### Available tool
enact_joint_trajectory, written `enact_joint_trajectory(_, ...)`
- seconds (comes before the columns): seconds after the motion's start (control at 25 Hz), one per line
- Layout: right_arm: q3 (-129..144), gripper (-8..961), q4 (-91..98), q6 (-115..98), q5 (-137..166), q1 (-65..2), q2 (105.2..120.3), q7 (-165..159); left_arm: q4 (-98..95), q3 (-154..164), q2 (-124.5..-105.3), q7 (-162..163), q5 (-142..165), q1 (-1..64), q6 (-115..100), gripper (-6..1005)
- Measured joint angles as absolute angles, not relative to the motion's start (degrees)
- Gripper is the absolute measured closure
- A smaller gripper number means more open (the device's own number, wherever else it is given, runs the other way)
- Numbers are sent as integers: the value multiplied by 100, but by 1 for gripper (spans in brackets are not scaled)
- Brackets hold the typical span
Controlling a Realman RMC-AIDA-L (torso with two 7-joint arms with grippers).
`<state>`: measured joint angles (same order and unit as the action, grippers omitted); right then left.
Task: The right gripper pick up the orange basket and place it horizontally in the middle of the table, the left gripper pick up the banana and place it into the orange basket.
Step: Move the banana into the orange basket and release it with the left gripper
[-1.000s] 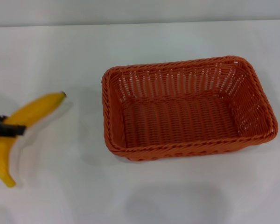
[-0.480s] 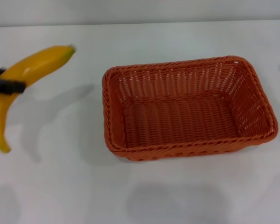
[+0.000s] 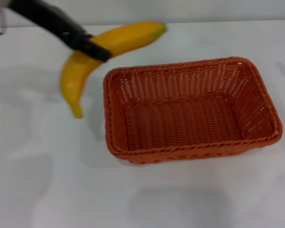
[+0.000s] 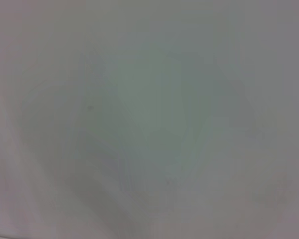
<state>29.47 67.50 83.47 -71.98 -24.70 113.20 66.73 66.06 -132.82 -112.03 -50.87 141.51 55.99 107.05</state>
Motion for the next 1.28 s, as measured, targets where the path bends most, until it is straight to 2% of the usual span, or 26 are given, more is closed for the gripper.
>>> enact_joint_trajectory(0.2, 2965, 113, 6750, 8375, -7208, -2470, 11320, 6794, 5893, -12505, -11332, -4953, 14161, 6140, 9904, 479)
enact_joint_trajectory(0.56, 2962, 113, 6750, 8459, -7208, -2429, 11330, 6936, 5407, -11874, -11846, -4926, 14323, 6378, 9144, 479)
enact_joint_trajectory(0.88, 2922, 113, 6624, 8481, -7208, -2401, 11388, 7144, 4799, -11404, -11888, -4960, 14145, 6326, 8475, 479)
enact_joint_trajectory(1.24, 2898, 113, 6253, 8442, -7207, -2443, 11339, 7281, 4772, -10792, -11911, -5088, 13692, 6243, 8231, 479)
enact_joint_trajectory(1.28, 2896, 113, 6243, 8435, -7215, -2442, 11338, 7298, 4772, -10792, -11911, -5088, 13692, 6243, 8231, 418)
